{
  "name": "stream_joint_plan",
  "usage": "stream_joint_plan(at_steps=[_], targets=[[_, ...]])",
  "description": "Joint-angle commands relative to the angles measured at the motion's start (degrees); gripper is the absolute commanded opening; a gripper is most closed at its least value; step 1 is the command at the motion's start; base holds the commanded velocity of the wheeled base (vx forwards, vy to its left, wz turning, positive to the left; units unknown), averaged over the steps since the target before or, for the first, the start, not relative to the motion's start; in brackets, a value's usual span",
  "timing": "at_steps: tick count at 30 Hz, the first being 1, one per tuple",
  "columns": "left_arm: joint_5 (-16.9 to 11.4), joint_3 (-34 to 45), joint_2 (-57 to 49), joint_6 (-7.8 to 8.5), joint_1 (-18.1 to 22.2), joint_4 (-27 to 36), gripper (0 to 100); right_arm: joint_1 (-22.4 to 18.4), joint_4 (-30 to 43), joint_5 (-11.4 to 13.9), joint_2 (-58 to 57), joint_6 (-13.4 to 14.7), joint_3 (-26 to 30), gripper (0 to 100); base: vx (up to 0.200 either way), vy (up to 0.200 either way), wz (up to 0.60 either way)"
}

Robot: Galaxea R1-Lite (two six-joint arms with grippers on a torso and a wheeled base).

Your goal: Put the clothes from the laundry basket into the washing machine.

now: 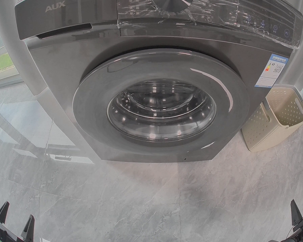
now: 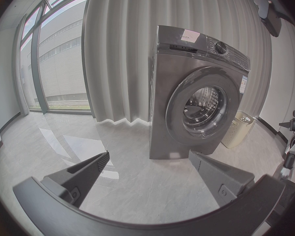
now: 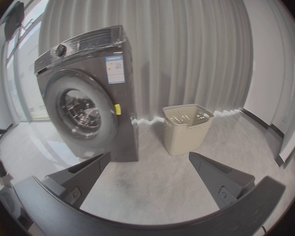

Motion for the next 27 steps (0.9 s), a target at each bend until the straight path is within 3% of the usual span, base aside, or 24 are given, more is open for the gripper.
stream_joint_plan(at_steps=[1,12,20,24,27], targets=[[0.0,0.9,-0.9,0.02,0.0,0.0,100,0.1,-0.1,2.1,-0.7,-1.8,1.0,100,0.000,0.000,0.00],[0.0,0.9,-0.9,0.02,0.0,0.0,100,0.1,-0.2,3.5,-0.7,-2.4,1.0,100,0.000,0.000,0.00],[0.1,0.9,-0.9,-0.59,0.1,0.0,100,0.0,-0.2,2.8,-0.7,-2.0,1.0,100,0.000,0.000,0.00],[-0.1,1.0,-0.9,1.26,0.1,-0.2,100,0.0,-0.2,2.7,-0.7,-2.0,1.0,100,0.000,0.000,0.00],[-0.1,1.0,-0.9,1.34,0.1,-0.2,100,0.0,-0.2,2.7,-0.7,-2.0,1.0,100,0.000,0.000,0.00]])
